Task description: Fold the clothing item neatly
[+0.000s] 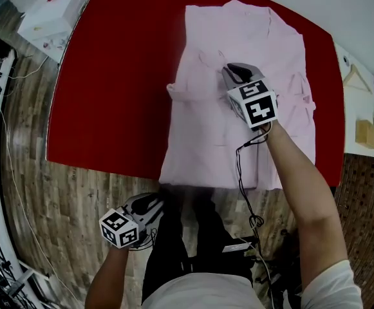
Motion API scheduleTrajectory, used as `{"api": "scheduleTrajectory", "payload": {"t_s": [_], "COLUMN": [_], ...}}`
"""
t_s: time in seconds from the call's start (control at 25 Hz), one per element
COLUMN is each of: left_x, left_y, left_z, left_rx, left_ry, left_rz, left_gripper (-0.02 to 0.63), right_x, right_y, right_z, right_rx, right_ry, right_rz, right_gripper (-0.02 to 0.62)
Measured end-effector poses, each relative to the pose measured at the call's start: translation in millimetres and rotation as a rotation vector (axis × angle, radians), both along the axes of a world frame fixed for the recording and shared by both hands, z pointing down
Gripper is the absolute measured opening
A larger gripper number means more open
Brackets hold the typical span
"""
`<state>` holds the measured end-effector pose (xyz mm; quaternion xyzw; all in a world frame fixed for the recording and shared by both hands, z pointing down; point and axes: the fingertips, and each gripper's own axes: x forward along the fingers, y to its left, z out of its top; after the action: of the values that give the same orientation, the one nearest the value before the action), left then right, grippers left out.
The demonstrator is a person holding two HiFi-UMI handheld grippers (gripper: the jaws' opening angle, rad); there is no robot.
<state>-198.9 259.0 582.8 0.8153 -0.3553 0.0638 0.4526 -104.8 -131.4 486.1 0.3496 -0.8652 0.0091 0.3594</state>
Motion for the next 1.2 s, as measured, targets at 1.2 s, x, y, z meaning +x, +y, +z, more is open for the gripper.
{"api": "scheduleTrajectory", "payload": {"t_s": [1.2], "left_x": [68.7], "left_y": [23.2], "left_z": [29.2], "left_rx": [0.032], "left_ry": [-0.162], "left_rz": [-0.11], "left_gripper": [0.043], "right_x": [309.0], "right_y": [286.7], "right_z": [42.6], "right_rx": [-0.129], "right_ry": [-0.272], "right_rz": [0.203], "right_gripper": [0.038]}}
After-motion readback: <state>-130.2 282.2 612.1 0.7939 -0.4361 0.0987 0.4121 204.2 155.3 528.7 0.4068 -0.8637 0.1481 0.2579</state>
